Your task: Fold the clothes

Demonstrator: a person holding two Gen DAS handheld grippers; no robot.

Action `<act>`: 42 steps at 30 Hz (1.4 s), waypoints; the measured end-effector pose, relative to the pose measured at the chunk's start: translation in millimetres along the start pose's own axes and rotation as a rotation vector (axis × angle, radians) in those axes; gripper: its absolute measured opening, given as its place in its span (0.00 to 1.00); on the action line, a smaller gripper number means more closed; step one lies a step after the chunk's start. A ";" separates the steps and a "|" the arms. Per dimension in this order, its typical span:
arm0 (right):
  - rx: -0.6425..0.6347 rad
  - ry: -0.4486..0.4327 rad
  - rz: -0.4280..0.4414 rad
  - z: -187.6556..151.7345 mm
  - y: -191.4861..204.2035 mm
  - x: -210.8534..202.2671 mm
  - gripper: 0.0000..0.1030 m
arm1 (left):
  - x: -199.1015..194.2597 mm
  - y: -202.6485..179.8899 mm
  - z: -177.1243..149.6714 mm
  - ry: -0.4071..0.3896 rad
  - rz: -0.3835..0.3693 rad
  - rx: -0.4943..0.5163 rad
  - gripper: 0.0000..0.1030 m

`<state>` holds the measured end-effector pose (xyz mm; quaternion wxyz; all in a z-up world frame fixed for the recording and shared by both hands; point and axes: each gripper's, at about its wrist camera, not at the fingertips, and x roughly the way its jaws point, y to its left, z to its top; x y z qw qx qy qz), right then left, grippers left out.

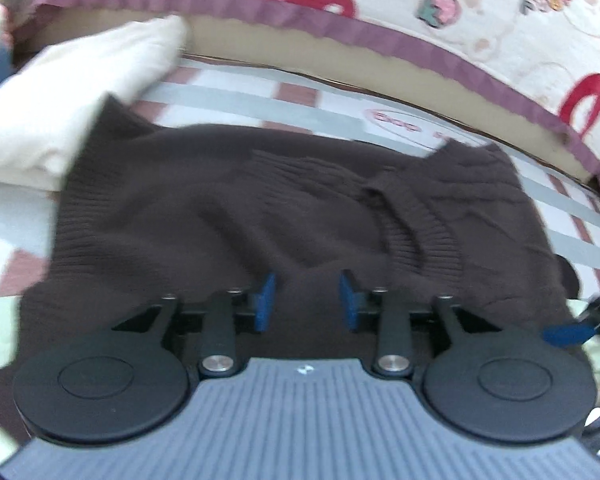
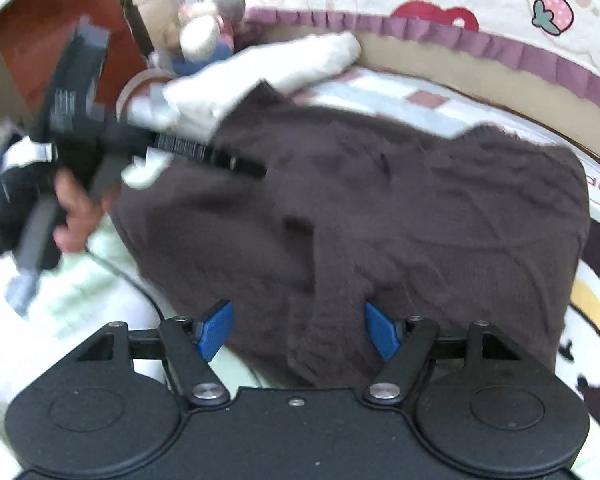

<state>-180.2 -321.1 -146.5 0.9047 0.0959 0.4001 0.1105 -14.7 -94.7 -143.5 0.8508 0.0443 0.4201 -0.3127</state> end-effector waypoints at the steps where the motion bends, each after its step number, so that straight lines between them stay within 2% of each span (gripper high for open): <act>1: 0.015 -0.026 0.016 8.5 -6.1 -4.8 0.73 | -3.7 5.5 -0.7 -0.004 0.023 -0.004 0.40; 4: 0.060 -0.102 0.053 33.5 -25.1 -18.1 0.73 | -13.7 28.6 -5.3 -0.007 0.068 -0.051 0.40; 6: 0.108 -0.117 -0.074 46.4 -47.4 -14.3 0.73 | -20.1 44.9 -8.9 -0.008 0.093 -0.089 0.40; 9: 0.167 -0.048 -0.328 59.3 -86.1 7.6 0.73 | -26.4 64.3 -14.6 -0.004 0.124 -0.111 0.40; 13: 0.172 0.079 -0.450 67.0 -135.3 57.0 0.71 | -35.6 87.4 -20.7 0.003 0.174 -0.131 0.42; 15: 0.202 0.112 -0.455 66.4 -147.7 72.6 0.73 | -42.0 101.1 -23.8 0.000 0.200 -0.168 0.47; 17: 0.202 0.113 -0.480 69.6 -147.7 83.4 0.76 | -47.3 114.6 -28.5 0.013 0.227 -0.214 0.48; 20: 0.126 0.133 -0.541 73.8 -123.7 84.4 0.76 | -61.3 128.1 -36.3 0.071 0.268 -0.254 0.48; 24: 0.092 0.031 -0.433 77.4 -74.3 56.8 0.74 | -91.2 135.6 -50.1 0.103 0.287 -0.252 0.62; 26: 0.075 -0.020 -0.379 79.2 -49.5 43.0 0.74 | -100.3 142.0 -58.3 0.122 0.298 -0.289 0.63; 27: 0.064 -0.042 -0.348 79.8 -36.7 37.1 0.74 | -102.9 149.3 -64.4 0.125 0.277 -0.346 0.63; 30: -0.047 -0.048 -0.240 73.6 9.6 38.6 0.74 | -102.4 172.3 -82.7 0.108 0.154 -0.583 0.63; 32: -0.149 -0.042 -0.215 64.5 38.1 42.0 0.74 | -98.5 180.0 -89.1 0.067 0.053 -0.733 0.65; 34: -0.230 -0.033 -0.188 57.0 61.1 43.6 0.74 | -89.6 177.0 -88.1 0.028 0.006 -0.767 0.76; 36: -0.267 -0.013 -0.162 50.4 77.6 45.9 0.74 | -74.2 169.3 -80.5 0.018 0.078 -0.696 0.78; 38: -0.242 0.013 -0.142 42.8 85.1 54.4 0.74 | -58.0 160.9 -72.3 0.001 0.139 -0.607 0.78; 39: -0.208 0.034 -0.122 37.9 85.1 60.7 0.74 | -49.5 154.8 -68.7 -0.035 0.146 -0.532 0.76; 40: -0.163 0.065 -0.087 32.1 86.1 69.9 0.74 | -42.7 149.5 -66.2 -0.049 0.140 -0.464 0.65; 41: -0.120 0.096 -0.048 25.7 87.7 78.8 0.74 | -38.5 139.9 -64.1 -0.045 0.166 -0.386 0.47; 42: -0.095 0.122 -0.001 17.8 92.5 84.7 0.74 | -34.9 130.3 -62.0 -0.042 0.192 -0.309 0.08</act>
